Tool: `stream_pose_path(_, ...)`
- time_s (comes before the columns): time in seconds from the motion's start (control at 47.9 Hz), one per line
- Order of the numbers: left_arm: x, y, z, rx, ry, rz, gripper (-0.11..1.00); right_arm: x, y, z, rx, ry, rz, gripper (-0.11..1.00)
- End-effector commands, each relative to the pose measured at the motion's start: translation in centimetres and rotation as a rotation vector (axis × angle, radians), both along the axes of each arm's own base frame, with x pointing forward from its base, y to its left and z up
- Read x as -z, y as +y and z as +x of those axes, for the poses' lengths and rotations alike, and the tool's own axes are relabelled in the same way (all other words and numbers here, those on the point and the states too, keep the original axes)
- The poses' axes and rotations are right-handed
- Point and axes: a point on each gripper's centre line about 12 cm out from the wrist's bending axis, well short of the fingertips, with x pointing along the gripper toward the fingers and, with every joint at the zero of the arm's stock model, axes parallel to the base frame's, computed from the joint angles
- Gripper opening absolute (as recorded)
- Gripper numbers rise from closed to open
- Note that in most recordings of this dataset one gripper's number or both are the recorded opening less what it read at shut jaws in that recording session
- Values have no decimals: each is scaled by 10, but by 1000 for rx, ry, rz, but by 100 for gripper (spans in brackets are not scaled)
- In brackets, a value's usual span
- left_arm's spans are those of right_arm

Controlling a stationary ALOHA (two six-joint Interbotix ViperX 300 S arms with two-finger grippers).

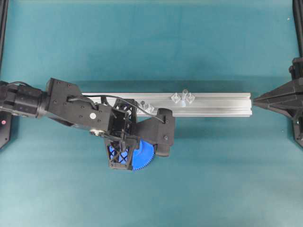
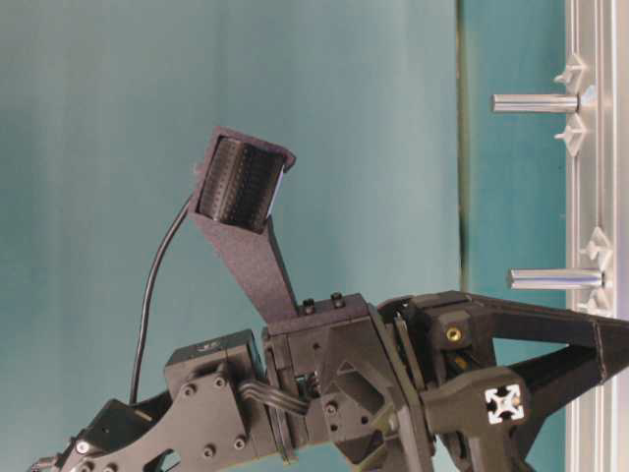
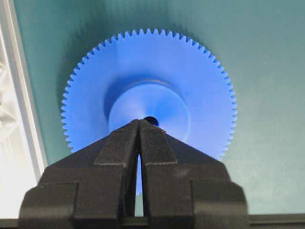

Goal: Find the location of the shaft and insert the large gear.
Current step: 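Lower the left gripper onto the gear hub, fingers straddling it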

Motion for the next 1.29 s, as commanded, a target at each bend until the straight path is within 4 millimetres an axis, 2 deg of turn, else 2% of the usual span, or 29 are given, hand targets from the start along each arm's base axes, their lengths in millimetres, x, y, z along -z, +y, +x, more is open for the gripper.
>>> stream_pose_path(0.0,-10,-6,2,17,-22,0,1,-5,0,1,0,-12,14,3)
stream_pose_path(0.146,-2,-9,1,44,7,10,1,-4,0,1,0,-9,12,3)
stream_pose_path(1.044,1,-10,2,68,5,21,1,0,-1,0,8,-3,23,3)
stream_pose_path(1.169,1,-10,2,67,6,20,8,1,-1,-1,9,-3,23,3)
stream_pose_path(1.273,3,-10,2,60,10,18,30,1,-1,-1,8,-3,23,3)
